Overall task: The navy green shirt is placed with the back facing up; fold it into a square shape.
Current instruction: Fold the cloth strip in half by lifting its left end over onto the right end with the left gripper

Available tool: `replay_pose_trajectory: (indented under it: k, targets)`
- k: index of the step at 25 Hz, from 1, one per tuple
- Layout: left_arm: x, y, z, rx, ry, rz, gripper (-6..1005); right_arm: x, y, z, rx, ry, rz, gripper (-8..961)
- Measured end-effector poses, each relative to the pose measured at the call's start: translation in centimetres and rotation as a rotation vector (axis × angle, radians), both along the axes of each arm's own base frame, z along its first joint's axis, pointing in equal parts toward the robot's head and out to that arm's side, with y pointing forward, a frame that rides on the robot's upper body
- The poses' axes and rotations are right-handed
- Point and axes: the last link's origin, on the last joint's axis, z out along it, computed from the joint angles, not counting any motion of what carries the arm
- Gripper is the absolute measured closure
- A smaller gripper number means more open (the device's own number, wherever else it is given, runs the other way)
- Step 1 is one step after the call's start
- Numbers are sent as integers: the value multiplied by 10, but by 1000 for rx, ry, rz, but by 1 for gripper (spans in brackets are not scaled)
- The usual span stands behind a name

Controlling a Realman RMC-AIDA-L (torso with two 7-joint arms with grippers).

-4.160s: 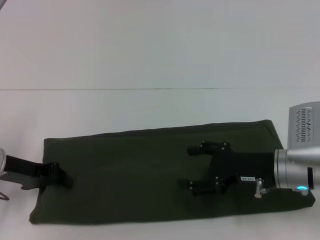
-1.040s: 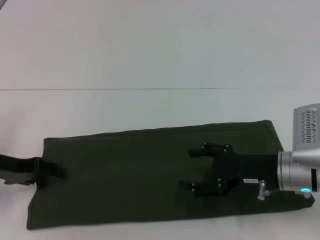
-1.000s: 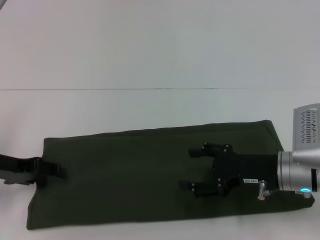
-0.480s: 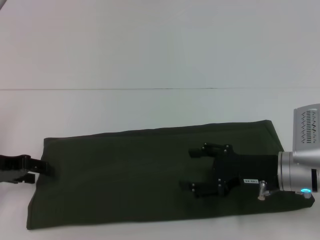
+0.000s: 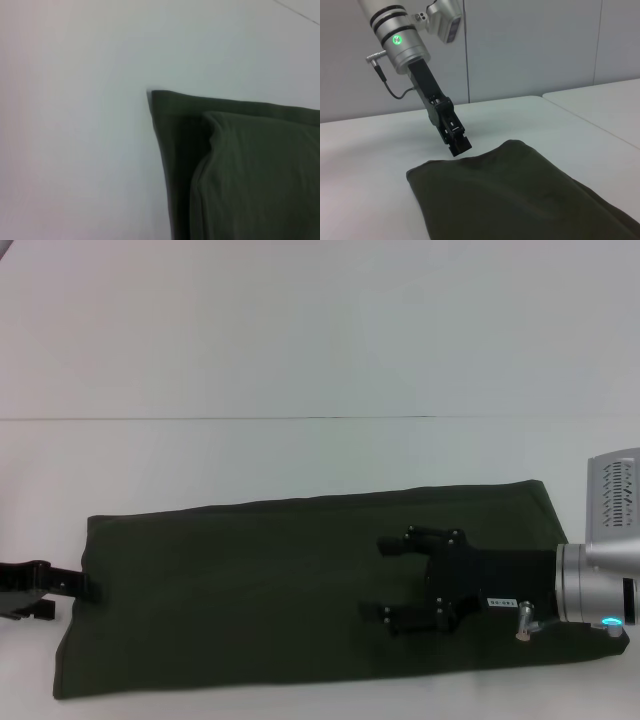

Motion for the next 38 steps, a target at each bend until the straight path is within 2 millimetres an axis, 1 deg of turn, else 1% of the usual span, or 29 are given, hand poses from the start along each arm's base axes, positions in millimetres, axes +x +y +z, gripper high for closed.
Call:
replay_pose_trajectory:
  k: [6,12,26,38]
  targets:
    - [-1,-2,-1,-14,-3,14,207,0,0,0,-1,1,0,25]
    - [-6,-2,-3,-16,43,18,204,-1,0,-1,1,0,1,25]
    - [-11,0,-5,-8,87,18,205,-1,0,-2,-4,2,-2,25]
    - [-9,0,-8,-21,96,17,207,-1,0,-1,-4,3,1,25]
